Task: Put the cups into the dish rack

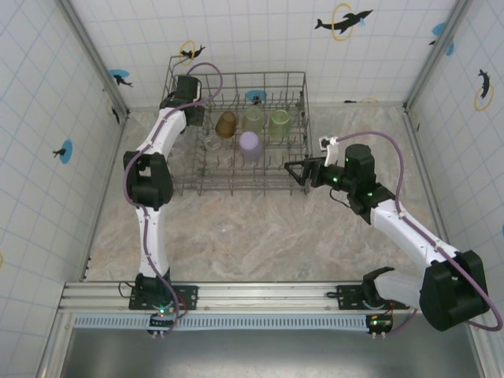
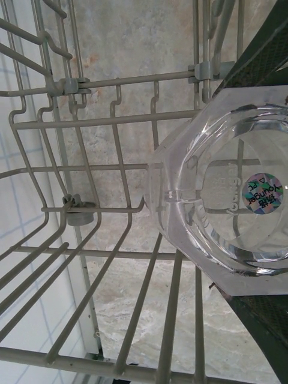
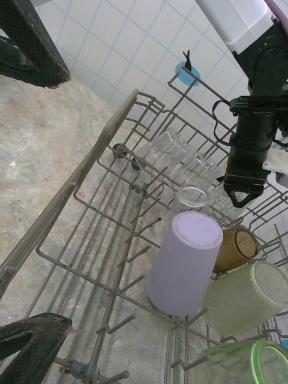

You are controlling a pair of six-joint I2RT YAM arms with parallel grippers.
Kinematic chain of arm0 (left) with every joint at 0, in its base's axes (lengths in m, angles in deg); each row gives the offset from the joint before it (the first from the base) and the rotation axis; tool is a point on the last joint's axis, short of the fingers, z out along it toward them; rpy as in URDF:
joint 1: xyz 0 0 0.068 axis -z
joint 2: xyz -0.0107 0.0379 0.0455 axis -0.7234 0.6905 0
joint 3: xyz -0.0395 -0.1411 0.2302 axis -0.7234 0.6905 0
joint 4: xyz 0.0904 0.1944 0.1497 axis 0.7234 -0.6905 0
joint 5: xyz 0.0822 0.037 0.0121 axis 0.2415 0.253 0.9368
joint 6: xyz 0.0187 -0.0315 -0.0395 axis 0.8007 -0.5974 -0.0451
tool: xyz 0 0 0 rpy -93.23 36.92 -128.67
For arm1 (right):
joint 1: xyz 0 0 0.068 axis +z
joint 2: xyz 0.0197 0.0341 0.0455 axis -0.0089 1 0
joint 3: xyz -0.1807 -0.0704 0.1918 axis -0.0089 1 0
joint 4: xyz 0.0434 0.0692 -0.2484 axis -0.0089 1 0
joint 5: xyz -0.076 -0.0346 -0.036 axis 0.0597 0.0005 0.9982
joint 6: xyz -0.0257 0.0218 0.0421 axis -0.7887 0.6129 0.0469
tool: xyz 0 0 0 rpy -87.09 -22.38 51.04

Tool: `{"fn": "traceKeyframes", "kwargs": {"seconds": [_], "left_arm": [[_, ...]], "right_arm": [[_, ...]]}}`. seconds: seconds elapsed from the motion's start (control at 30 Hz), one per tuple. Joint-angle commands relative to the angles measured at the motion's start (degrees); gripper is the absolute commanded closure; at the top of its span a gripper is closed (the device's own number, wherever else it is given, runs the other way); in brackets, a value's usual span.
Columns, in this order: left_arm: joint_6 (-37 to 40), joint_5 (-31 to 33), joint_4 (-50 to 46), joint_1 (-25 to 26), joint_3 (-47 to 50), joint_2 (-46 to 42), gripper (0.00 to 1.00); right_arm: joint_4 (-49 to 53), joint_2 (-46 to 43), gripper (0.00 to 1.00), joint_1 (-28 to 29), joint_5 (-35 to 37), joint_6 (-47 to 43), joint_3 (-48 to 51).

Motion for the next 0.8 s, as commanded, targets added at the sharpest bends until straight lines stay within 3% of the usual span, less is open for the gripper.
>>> {"fn": "traceKeyframes", "kwargs": {"seconds": [0.0, 0.03, 0.07, 0.2, 0.27, 0.37, 0.53, 0.77], "left_arm": [[-1.6, 0.2, -0.9, -0.7, -1.0, 1.6, 0.87], [-1.7, 1.0, -0.8, -0.8, -1.0, 1.6, 0.80], [-1.7, 1.9, -0.6, -0.8, -1.0, 1.5, 0.67], [-1.6, 2.9, 0.0, -0.9, -0.8, 1.5, 0.48], [-1.6, 3.9, 0.8, -1.0, -0.3, 1.0, 0.27], [-1.8, 6.5, 2.4, -0.9, 0.5, 0.2, 0.04], [-2.2, 8.9, 4.6, -0.9, 1.3, -0.9, 0.03], [-5.7, 5.7, 6.0, -0.7, 2.0, -4.6, 0.03]], "right_arm": [[-1.8, -0.9, 0.00, 0.3, 0.1, 0.0, -0.7], [-1.9, -1.0, 0.00, 0.3, 0.1, 0.0, -0.5], [-2.1, -1.2, 0.00, 0.3, 0.1, 0.1, -0.4], [-2.5, -1.2, 0.00, 0.3, 0.0, 0.6, -0.1], [-2.8, -1.2, 0.00, 0.4, -0.2, 0.8, 0.1], [-3.2, -1.4, 0.01, 0.4, -0.4, 1.1, 0.5], [-4.1, -2.0, 0.01, 0.4, -0.3, 1.8, 1.9], [-4.0, -2.0, 0.01, 0.4, -0.3, 2.0, 1.3]]}}
